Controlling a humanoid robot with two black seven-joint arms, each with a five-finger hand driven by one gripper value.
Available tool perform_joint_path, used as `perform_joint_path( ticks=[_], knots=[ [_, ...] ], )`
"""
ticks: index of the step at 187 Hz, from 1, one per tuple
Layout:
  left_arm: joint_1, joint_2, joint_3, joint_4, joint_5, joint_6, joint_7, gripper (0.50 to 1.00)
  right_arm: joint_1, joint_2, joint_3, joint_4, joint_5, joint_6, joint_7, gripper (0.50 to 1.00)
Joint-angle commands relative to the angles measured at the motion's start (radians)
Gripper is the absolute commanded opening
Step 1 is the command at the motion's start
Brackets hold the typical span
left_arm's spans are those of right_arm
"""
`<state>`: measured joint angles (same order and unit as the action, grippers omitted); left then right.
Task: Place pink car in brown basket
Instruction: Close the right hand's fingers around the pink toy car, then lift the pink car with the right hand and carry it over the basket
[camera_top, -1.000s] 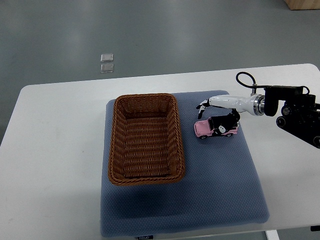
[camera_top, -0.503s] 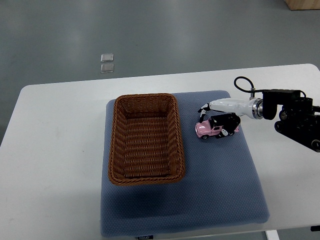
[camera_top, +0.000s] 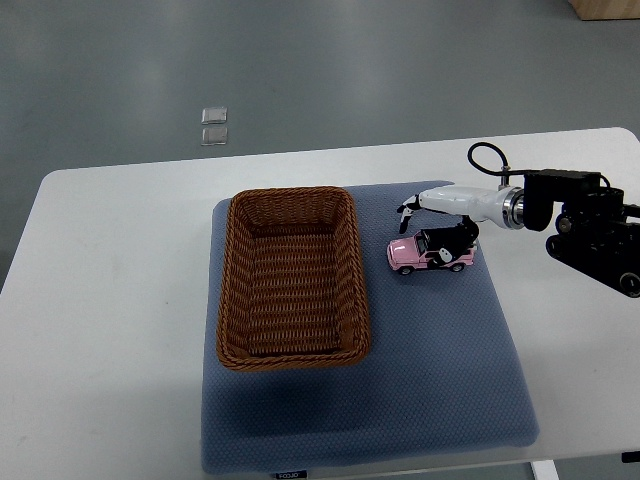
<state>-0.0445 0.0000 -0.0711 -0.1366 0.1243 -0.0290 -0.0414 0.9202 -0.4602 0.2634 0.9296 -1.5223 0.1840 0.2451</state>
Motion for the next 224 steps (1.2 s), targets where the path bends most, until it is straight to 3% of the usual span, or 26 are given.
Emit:
perform_joint_path(
  ticks=[1,44,55,63,71,75,76,77,78,79,80,81,82,84,146,189,224],
  knots=[
    [0.000,0.000,0.001,0.000,0.002,0.000,0.000,1.000,0.000,-0.002,-0.019,0.000,-0.001,0.000,-0.003,0.913],
    [0.000,0.000,0.001,-0.003,0.002,0.000,0.000,1.000,0.000,-0.008,-0.042,0.000,-0.003,-0.001,-0.006,0.911],
    [0.000,0.000,0.001,-0.001,0.000,0.000,0.000,1.000,0.000,-0.009,-0.042,0.000,-0.003,-0.001,-0.006,0.883],
    [0.000,0.000,0.001,-0.001,0.000,0.000,0.000,1.000,0.000,-0.011,-0.042,0.000,-0.001,-0.001,-0.006,0.834],
    [0.000,0.000,0.001,-0.001,0.000,0.000,0.000,1.000,0.002,-0.012,-0.041,0.000,-0.001,0.000,-0.006,0.754],
    [0.000,0.000,0.002,-0.001,0.000,0.000,0.000,1.000,0.003,-0.012,-0.042,0.000,-0.001,0.000,-0.006,0.695],
    [0.000,0.000,0.001,-0.001,0.000,0.000,0.000,1.000,0.003,-0.012,-0.041,0.000,-0.001,0.000,-0.006,0.654],
    [0.000,0.000,0.001,-0.001,0.000,0.000,0.000,1.000,0.003,-0.012,-0.041,0.000,-0.001,0.000,-0.006,0.654],
    [0.000,0.000,0.002,-0.001,0.000,0.000,0.000,1.000,0.003,-0.012,-0.042,0.000,-0.001,0.002,-0.006,0.607],
    [0.000,0.000,0.002,-0.001,0.000,0.000,0.000,1.000,0.003,-0.012,-0.042,0.000,-0.001,0.002,-0.006,0.607],
    [0.000,0.000,0.002,-0.001,0.000,0.000,0.000,1.000,0.005,-0.014,-0.042,0.000,-0.003,0.002,-0.006,0.558],
    [0.000,0.000,0.002,-0.001,0.000,0.000,0.000,1.000,0.005,-0.014,-0.042,0.000,-0.003,0.002,-0.006,0.558],
    [0.000,0.000,0.002,0.000,0.000,0.000,0.000,1.000,0.005,-0.014,-0.042,0.000,-0.001,0.002,-0.006,0.513],
    [0.000,0.000,0.002,0.000,0.002,0.000,0.000,1.000,0.005,-0.014,-0.042,0.000,-0.001,0.002,-0.007,0.500],
    [0.000,0.000,0.002,-0.001,0.000,0.000,0.000,1.000,0.022,-0.034,-0.026,0.009,0.007,-0.020,-0.007,0.500],
    [0.000,0.000,0.002,-0.001,0.002,0.000,0.000,1.000,0.155,-0.078,-0.004,0.057,0.031,-0.023,-0.006,0.500],
    [0.000,0.000,0.001,-0.001,0.000,0.000,0.000,1.000,0.227,-0.031,-0.006,0.094,0.034,-0.015,-0.006,0.500]
  ],
)
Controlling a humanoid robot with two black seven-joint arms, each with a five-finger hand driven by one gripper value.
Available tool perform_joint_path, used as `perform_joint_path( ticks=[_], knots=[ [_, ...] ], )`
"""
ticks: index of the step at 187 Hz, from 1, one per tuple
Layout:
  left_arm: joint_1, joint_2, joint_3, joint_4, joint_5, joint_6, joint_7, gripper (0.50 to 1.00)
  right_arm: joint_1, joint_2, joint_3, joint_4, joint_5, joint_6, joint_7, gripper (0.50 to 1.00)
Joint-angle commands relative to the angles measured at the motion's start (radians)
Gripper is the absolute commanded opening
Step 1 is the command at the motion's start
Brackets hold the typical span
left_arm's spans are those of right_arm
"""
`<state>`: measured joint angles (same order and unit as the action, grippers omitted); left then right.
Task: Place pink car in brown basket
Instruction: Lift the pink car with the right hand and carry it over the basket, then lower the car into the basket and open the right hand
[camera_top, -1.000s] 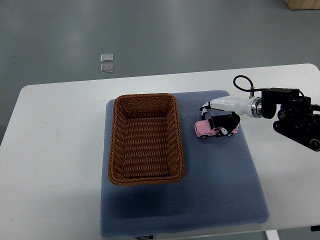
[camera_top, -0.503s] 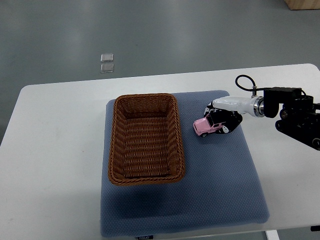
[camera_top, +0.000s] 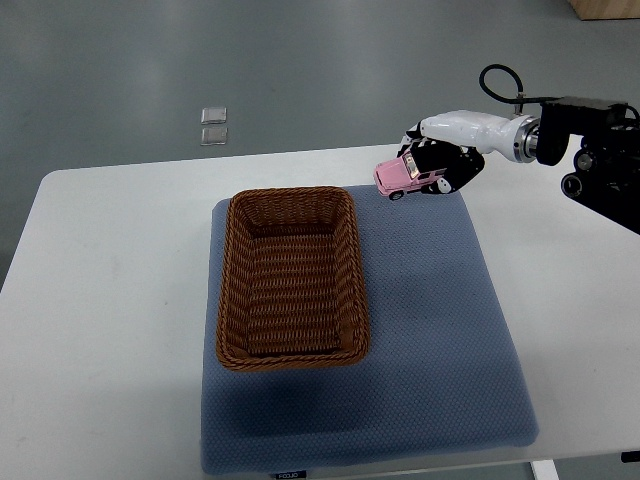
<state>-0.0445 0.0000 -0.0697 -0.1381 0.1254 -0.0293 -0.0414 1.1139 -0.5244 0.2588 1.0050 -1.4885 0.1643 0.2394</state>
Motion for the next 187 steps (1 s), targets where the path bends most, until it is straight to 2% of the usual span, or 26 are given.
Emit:
perform_joint_path(
  ticks=[1,24,73,111,157,158,160,163,168,170,171,176,182,187],
  knots=[
    [0.000,0.000,-0.001,0.000,-0.001,0.000,0.000,1.000,0.034,0.034,-0.001,0.018,0.001,0.004,0.000,0.500],
    [0.000,0.000,0.001,0.000,-0.001,0.000,0.000,1.000,0.038,0.130,-0.010,0.026,-0.002,0.006,0.000,0.500],
    [-0.002,0.000,0.002,0.002,0.000,0.000,0.000,1.000,0.029,0.262,-0.043,0.006,-0.009,0.012,0.001,0.500],
    [-0.002,0.000,0.002,0.002,0.000,0.000,0.000,1.000,0.000,0.314,-0.095,-0.006,-0.015,-0.002,0.006,0.500],
    [-0.002,0.000,0.001,0.000,0.000,0.000,0.000,1.000,-0.022,0.328,-0.095,-0.013,-0.016,-0.009,0.008,0.500],
    [-0.002,0.000,0.002,0.000,0.000,0.000,0.000,1.000,-0.022,0.328,-0.095,-0.013,-0.016,-0.012,0.008,0.525],
    [-0.002,0.000,0.002,0.000,0.000,0.000,0.000,1.000,-0.022,0.328,-0.095,-0.013,-0.016,-0.012,0.008,0.525],
    [-0.002,0.000,0.002,0.000,0.000,0.000,0.000,1.000,-0.022,0.328,-0.095,-0.013,-0.015,-0.020,0.008,0.574],
    [-0.002,0.000,0.002,0.000,0.000,0.000,0.000,1.000,-0.022,0.328,-0.095,-0.013,-0.015,-0.028,0.008,0.615],
    [-0.002,0.000,0.002,0.000,0.000,0.000,0.000,1.000,-0.023,0.328,-0.095,-0.013,-0.015,-0.035,0.008,0.658],
    [-0.002,0.000,0.002,0.000,0.000,0.000,0.000,1.000,-0.023,0.328,-0.095,-0.013,-0.015,-0.035,0.008,0.658],
    [-0.002,0.000,0.002,0.000,0.000,0.000,0.000,1.000,-0.023,0.328,-0.095,-0.014,-0.015,-0.042,0.008,0.731],
    [-0.002,0.000,0.002,0.000,0.000,0.000,0.000,1.000,-0.023,0.328,-0.095,-0.014,-0.015,-0.045,0.006,0.786],
    [-0.002,0.000,0.002,0.000,0.000,0.000,0.000,1.000,-0.023,0.328,-0.095,-0.014,-0.013,-0.045,0.006,0.809]
  ],
)
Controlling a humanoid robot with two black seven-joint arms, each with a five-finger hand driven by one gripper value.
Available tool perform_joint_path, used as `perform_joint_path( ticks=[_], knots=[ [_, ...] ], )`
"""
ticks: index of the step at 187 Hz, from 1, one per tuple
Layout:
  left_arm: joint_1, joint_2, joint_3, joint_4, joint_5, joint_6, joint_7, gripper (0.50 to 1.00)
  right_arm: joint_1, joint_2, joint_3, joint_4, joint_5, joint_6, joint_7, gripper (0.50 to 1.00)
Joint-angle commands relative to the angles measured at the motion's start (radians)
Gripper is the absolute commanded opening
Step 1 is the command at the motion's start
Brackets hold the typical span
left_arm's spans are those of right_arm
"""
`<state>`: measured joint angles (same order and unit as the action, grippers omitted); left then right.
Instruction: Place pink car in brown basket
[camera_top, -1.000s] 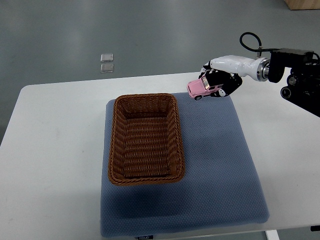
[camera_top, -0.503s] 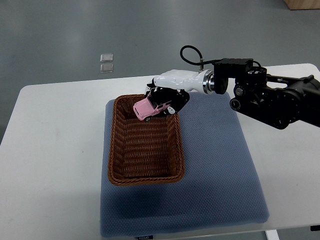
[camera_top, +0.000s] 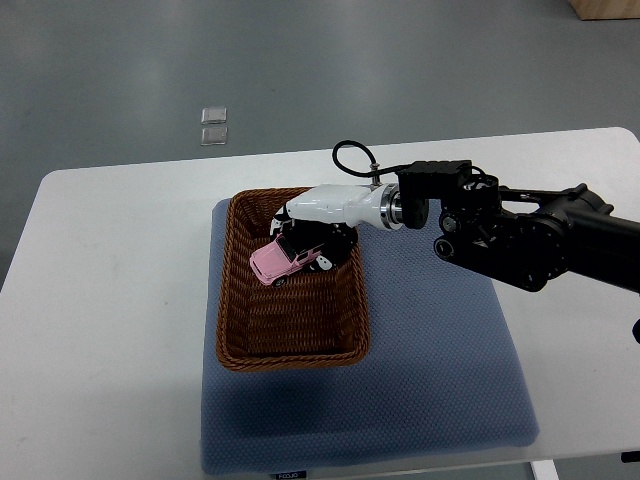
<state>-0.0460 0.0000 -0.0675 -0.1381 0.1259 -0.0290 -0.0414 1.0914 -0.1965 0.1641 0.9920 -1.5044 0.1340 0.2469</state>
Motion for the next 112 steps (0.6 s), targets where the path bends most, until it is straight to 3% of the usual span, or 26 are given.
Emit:
perform_joint_path(
  ticks=[1,12,33,81,112],
  knots=[
    [0.000,0.000,0.000,0.000,0.000,0.000,0.000,1.000,-0.001,0.000,0.000,-0.001,0.003,-0.014,-0.001,0.821],
    [0.000,0.000,0.000,0.000,0.000,0.000,0.000,1.000,-0.001,-0.001,0.000,-0.001,0.003,-0.013,-0.001,0.862],
    [0.000,0.000,0.000,0.000,0.000,0.000,0.000,1.000,-0.005,-0.008,0.002,-0.001,0.007,-0.014,-0.001,0.889],
    [0.000,0.000,0.000,0.000,0.000,0.000,0.000,1.000,-0.013,-0.026,0.029,-0.001,0.018,-0.017,-0.001,0.893],
    [0.000,0.000,0.000,0.002,0.000,0.000,0.000,1.000,-0.050,-0.072,0.159,-0.001,0.138,-0.014,-0.008,0.893]
  ],
)
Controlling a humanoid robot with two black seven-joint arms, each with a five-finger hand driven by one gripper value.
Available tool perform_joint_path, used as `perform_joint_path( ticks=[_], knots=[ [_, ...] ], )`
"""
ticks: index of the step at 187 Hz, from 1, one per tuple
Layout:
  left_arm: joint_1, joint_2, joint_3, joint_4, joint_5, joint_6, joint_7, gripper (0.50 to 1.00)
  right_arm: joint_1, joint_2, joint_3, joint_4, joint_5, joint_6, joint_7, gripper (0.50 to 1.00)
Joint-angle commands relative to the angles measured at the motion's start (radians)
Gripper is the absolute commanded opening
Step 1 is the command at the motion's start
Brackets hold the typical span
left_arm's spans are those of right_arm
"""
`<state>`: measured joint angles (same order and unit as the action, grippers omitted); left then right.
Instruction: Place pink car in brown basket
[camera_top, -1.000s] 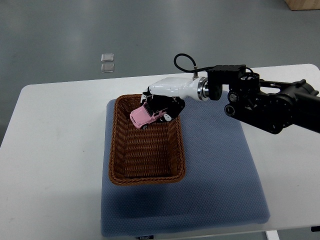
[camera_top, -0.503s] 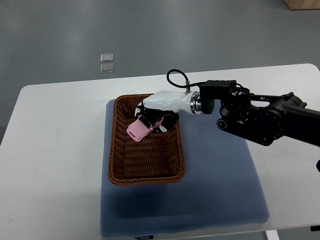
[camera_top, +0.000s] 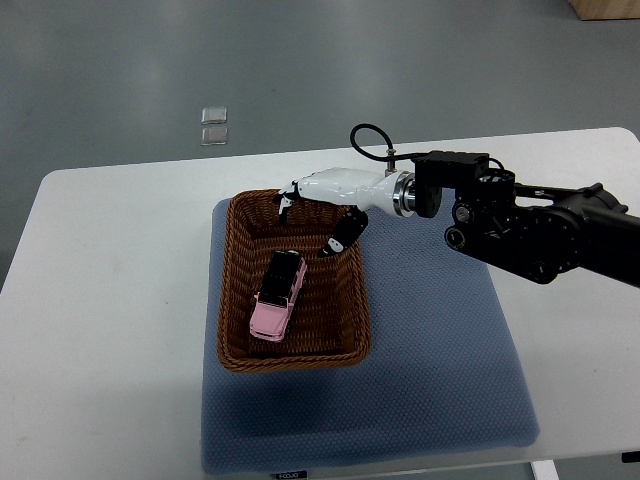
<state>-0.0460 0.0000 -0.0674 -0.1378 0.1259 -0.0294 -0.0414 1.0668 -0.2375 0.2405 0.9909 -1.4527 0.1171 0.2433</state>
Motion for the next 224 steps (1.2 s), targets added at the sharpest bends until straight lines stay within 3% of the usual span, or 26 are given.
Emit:
perform_joint_path(
  ticks=[1,38,80,142,224],
  knots=[
    [0.000,0.000,0.000,0.001,0.000,0.000,0.000,1.000,-0.025,-0.031,0.083,0.000,0.086,0.003,-0.004,0.893],
    [0.000,0.000,0.000,0.001,0.000,0.000,0.000,1.000,-0.094,-0.103,0.234,-0.025,0.288,0.001,-0.007,0.893],
    [0.000,0.000,-0.002,0.001,0.000,0.000,0.000,1.000,-0.235,-0.118,0.427,-0.158,0.554,-0.002,-0.007,0.893],
    [0.000,0.000,-0.002,0.001,-0.002,0.000,0.000,1.000,-0.347,-0.118,0.474,-0.271,1.081,-0.103,-0.006,0.901],
    [-0.002,0.000,-0.003,0.001,-0.002,0.000,0.000,1.000,-0.370,-0.121,0.477,-0.278,1.187,-0.102,0.007,0.913]
  ],
)
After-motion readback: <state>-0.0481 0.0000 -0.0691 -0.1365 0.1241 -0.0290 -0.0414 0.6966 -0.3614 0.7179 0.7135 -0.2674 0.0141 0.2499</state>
